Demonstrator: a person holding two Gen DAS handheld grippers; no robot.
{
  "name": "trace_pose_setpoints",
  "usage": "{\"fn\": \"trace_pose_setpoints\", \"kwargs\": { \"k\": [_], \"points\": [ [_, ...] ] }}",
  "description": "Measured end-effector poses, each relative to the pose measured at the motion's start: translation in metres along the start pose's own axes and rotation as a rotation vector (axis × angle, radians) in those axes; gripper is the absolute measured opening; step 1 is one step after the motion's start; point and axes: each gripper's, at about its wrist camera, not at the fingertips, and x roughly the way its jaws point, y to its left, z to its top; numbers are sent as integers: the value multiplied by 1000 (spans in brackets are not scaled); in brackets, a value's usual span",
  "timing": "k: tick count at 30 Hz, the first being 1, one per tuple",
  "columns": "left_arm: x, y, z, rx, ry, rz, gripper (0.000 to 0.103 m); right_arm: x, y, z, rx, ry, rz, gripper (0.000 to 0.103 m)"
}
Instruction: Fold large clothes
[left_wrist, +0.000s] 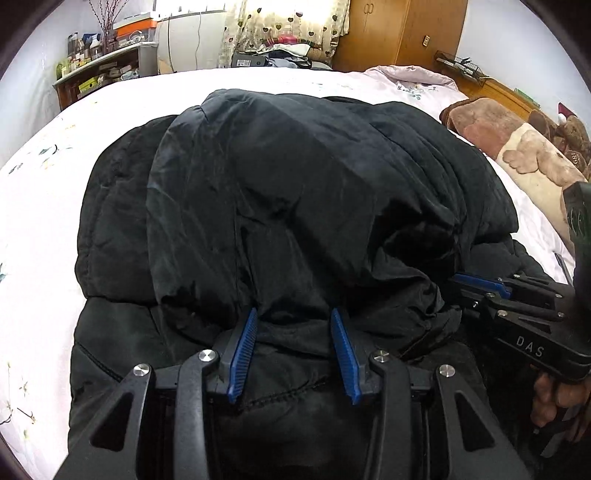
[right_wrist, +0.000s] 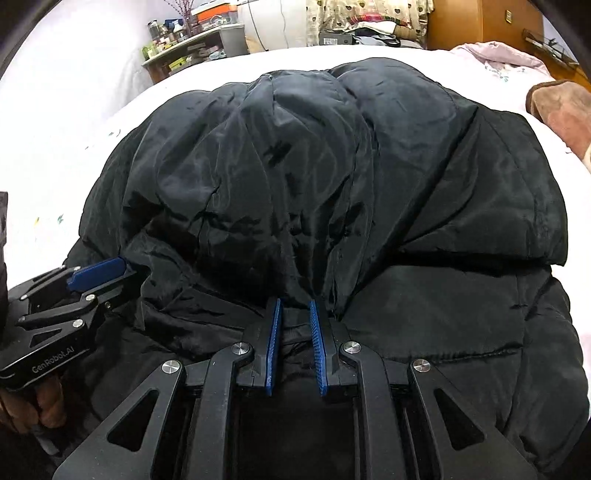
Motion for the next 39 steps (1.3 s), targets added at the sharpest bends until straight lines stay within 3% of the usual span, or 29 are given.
{"fn": "trace_pose_setpoints", "kwargs": {
  "k": [11, 15, 17, 19, 30, 39],
  "points": [
    [13, -9, 0, 10, 0, 47, 44, 8, 16, -7, -24, -14, -25, 16],
    [1, -22, 8, 27, 41, 73, 44, -15, 21, -5, -27, -16, -64, 17],
    [-12, -24, 9, 9, 41, 65, 44, -35, 26, -8, -23, -37, -84, 30],
    [-27, -25, 4, -6, 36, 61, 44, -54, 29, -14, -12, -47, -84, 36],
    [-129, -22, -37, -42, -54, 51, 45, -154, 51, -54, -39, -142, -113, 36],
    [-188, -27, -68, -33, -101, 55, 47, -201, 66, -89, -42, -187, -110, 36]
  ]
}}
